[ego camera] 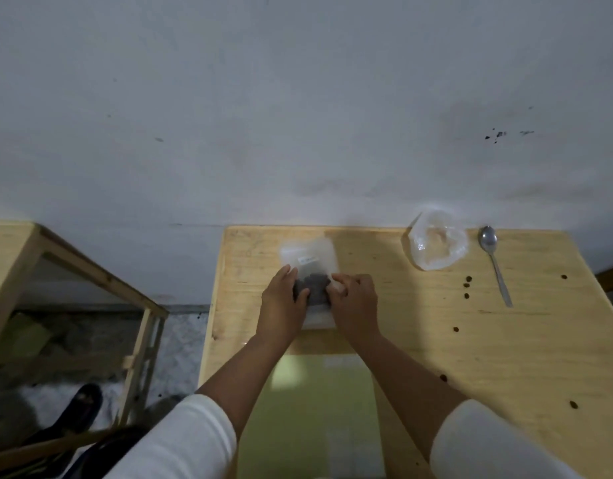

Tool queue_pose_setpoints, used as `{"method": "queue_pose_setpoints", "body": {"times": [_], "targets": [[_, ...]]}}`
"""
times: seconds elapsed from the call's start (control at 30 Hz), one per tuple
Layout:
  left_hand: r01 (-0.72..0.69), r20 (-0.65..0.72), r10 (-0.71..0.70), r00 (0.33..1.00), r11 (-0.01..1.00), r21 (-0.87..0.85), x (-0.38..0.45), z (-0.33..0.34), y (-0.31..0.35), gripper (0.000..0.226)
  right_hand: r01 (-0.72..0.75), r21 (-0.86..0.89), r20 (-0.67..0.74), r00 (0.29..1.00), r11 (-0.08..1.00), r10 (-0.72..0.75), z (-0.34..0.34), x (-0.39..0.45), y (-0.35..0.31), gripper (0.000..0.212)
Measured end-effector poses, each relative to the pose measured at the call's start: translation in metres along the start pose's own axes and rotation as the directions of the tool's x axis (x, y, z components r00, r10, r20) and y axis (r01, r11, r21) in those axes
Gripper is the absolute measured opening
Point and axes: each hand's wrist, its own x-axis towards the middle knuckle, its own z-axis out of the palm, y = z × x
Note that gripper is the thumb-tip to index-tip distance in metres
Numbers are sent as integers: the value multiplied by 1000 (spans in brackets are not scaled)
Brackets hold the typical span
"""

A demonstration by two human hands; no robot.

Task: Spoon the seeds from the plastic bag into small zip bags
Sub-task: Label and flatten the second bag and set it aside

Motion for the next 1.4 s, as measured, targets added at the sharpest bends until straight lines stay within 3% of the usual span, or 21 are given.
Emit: {"method": "queue_pose_setpoints", "body": {"times": [0.13,0.27,0.37,0.4,0.5,0.6,0.67,0.73,0.83,1.03,1.3,1.4], "targets": [[-97,49,91,995,988,122,-7,8,-4,45,173,-172,20,985,970,-172,7,-6,6,26],[-207,101,184,978,924,322,-6,9,-7,45,357,-313,82,933,880,-350,7,-10,7,39],[-337,198,274,941,814,473,-2,6,-9,46,390,-396,168,921,831,-351,4,-15,10,46],[-333,182,280,943,823,460,-3,5,-7,46,386,-407,186,922,828,-338,2,-17,11,47],[-359,114,340,933,885,295,-7,1,6,38,348,-384,171,937,855,-304,-9,-29,19,43],[-433,64,429,901,881,192,-21,9,18,34,235,-326,91,972,916,-217,-27,-50,36,31],[-472,94,463,882,871,138,-40,15,30,35,126,-292,57,992,948,-114,-39,-64,55,32],[-513,124,501,856,854,90,-57,27,40,37,-13,-250,-81,997,968,-8,-51,-78,81,29],[-580,185,559,808,809,90,-77,50,48,35,-196,-326,-137,978,925,159,-70,-97,113,31],[-556,348,494,797,825,102,-105,96,60,44,-113,-347,-42,994,931,105,-87,-112,145,26],[-405,337,313,888,880,250,-115,157,87,49,52,-261,90,996,964,-30,-105,-100,169,15],[-359,311,258,915,873,331,-113,174,102,51,71,-155,116,992,985,-53,-118,-96,179,13]]}}
